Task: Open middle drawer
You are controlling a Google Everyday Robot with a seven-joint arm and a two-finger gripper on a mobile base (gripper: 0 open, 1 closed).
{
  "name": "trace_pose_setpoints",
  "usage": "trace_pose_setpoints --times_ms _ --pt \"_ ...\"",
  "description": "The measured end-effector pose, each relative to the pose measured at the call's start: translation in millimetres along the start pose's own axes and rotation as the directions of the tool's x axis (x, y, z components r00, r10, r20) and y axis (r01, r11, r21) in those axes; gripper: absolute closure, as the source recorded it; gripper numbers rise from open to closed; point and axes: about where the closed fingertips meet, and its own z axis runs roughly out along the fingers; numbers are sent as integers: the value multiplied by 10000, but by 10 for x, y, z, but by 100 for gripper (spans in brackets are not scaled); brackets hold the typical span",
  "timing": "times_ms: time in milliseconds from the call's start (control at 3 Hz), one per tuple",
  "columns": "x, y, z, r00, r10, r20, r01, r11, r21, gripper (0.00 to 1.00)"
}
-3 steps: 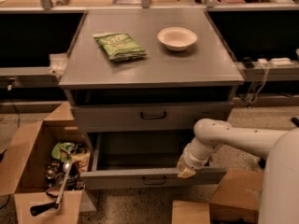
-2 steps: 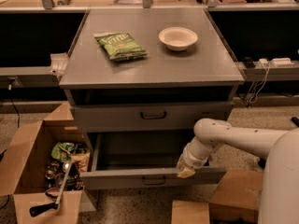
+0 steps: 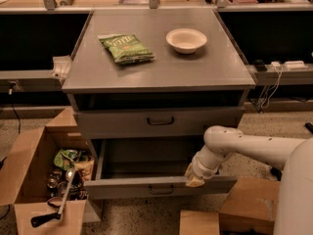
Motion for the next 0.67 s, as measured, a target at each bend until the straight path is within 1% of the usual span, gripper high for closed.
trace_pose_setpoints --times_ms 333,667 --pt "7 31 6 10000 26 42 -26 10000 -27 100" --pt "-32 69 -21 9997 -2 257 1 10000 39 82"
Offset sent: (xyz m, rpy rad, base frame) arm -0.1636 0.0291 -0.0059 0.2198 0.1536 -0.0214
